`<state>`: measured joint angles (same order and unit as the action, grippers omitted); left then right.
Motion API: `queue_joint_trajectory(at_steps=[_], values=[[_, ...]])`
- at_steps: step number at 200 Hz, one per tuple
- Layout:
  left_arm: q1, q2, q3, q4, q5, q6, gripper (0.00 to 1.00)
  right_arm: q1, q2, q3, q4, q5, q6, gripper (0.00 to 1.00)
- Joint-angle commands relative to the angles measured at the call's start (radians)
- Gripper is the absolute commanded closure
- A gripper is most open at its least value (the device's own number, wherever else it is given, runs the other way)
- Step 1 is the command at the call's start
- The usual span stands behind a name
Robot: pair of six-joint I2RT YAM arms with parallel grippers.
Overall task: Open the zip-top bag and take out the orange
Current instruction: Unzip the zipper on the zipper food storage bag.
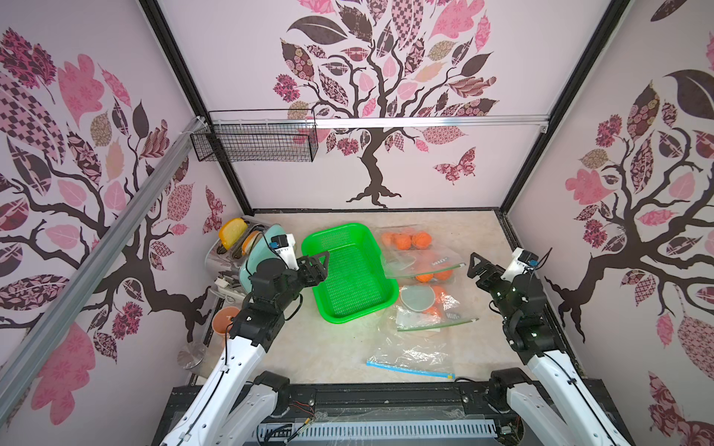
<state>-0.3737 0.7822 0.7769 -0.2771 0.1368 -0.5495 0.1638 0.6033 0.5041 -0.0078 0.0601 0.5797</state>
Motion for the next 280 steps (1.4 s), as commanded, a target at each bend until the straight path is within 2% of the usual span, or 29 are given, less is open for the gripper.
queue_joint_trajectory(at_steps=[1, 16, 33, 53, 87, 117, 135, 159, 199, 227, 238, 280], values=[[-0.11, -0.05, 0.024, -0.246, 0.054, 0.012, 0.25, 0.031, -0.078, -0.003, -0.251, -0.102, 0.096, 0.03], [-0.175, -0.055, 0.02, -0.306, 0.12, 0.012, 0.25, 0.031, -0.111, 0.021, -0.328, -0.169, 0.116, 0.05], [-0.252, -0.076, -0.016, -0.344, 0.182, 0.015, 0.27, 0.031, -0.112, 0.06, -0.408, -0.311, 0.106, 0.07], [-0.35, -0.117, -0.076, -0.344, 0.125, -0.048, 0.28, 0.043, -0.064, 0.107, -0.51, -0.402, 0.096, 0.11], [-0.524, -0.142, -0.237, -0.223, 0.122, -0.21, 0.3, 0.043, -0.079, 0.096, -0.567, -0.397, 0.043, 0.13], [-0.615, -0.107, -0.306, -0.171, 0.109, -0.302, 0.31, 0.043, -0.086, 0.056, -0.549, -0.386, 0.018, 0.13], [-0.623, -0.071, -0.351, -0.143, 0.106, -0.332, 0.31, 0.043, -0.066, 0.041, -0.521, -0.406, 0.018, 0.13], [-0.623, 0.02, -0.424, 0.038, 0.134, -0.387, 0.31, 0.043, -0.047, 0.022, -0.493, -0.417, 0.013, 0.14], [-0.625, 0.216, -0.4, 0.19, 0.116, -0.405, 0.31, 0.043, -0.044, 0.022, -0.477, -0.419, 0.003, 0.14], [-0.625, 0.305, -0.379, 0.264, 0.139, -0.413, 0.34, 0.043, -0.039, 0.024, -0.465, -0.425, -0.004, 0.15], [-0.625, 0.331, -0.373, 0.304, 0.166, -0.422, 0.39, 0.043, -0.04, 0.029, -0.462, -0.424, -0.004, 0.15], [-0.626, 0.374, -0.329, 0.345, 0.22, -0.432, 0.72, 0.043, -0.04, 0.071, -0.452, -0.401, -0.023, 0.17]])
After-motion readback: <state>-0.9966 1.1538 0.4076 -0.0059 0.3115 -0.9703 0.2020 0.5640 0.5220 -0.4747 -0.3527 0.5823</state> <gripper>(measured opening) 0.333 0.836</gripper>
